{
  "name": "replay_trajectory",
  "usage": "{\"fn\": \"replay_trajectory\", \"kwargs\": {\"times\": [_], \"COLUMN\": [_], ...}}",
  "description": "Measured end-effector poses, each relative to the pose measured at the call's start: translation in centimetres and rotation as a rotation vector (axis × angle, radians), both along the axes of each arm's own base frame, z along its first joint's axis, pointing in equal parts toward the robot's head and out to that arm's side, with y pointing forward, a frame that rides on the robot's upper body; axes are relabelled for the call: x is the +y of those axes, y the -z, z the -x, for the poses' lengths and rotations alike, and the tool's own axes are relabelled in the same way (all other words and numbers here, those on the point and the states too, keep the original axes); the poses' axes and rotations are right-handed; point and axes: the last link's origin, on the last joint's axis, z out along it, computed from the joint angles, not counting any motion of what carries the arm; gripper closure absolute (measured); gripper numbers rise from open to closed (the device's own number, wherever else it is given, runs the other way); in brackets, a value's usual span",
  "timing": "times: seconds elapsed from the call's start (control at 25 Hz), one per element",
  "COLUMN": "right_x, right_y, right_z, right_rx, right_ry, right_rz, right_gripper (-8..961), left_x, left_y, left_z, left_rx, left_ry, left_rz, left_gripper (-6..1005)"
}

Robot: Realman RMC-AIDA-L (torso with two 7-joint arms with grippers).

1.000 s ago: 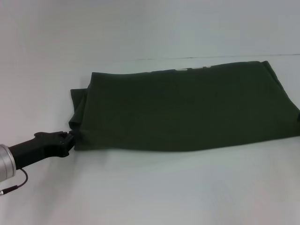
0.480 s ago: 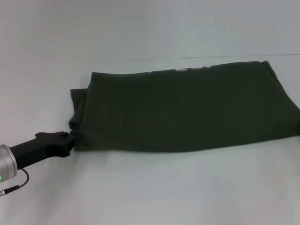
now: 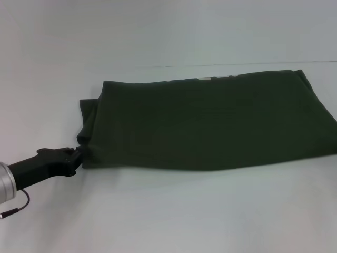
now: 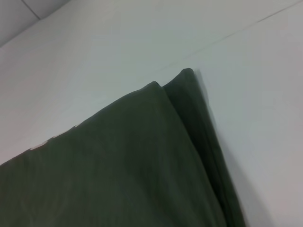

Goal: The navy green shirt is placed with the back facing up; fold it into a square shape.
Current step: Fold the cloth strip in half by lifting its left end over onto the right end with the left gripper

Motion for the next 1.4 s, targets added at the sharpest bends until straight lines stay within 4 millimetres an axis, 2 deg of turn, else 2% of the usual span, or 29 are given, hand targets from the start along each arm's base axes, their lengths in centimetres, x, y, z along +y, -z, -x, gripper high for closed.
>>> {"fn": "replay_trajectory", "kwargs": {"times": [0.08, 0.4, 0.68, 0.88, 1.24, 1.4], "right_x": [-0.4, -1.9, -2.5, -2.8, -3.2, -3.6], "right_y": [0.0, 0.0, 1.3, 1.3, 0.1, -0.3], "right_z": [-0.1, -0.3, -0.1, 0.2, 1.0, 0.8], "right_rx": [0.012, 0.066, 0.079, 0.102, 0.133, 0.128], "right_ry": [0.000, -0.019, -0.042, -0.069, -0.140, -0.152], "right_rz": [-0.004, -0.014, 0.000, -0.018, -0.027, -0.040], "right_gripper": [954, 910, 872, 844, 795, 633], "left_x": [0.0, 0.2, 0.1, -0.7, -1.5, -1.7], "left_y": [-0.2, -1.6, -1.6, -1.4, -1.9, -2.7], "left_z": [0.1, 0.6, 0.6, 0.4, 0.8, 0.8], "left_rx": [0.003, 0.024, 0.020, -0.025, -0.089, -0.156], "left_ry": [0.001, -0.006, -0.003, 0.001, -0.025, -0.040], "left_rz": [-0.003, -0.014, -0.004, 0.002, -0.013, -0.066], "left_gripper": [995, 995, 994, 991, 833, 752]}}
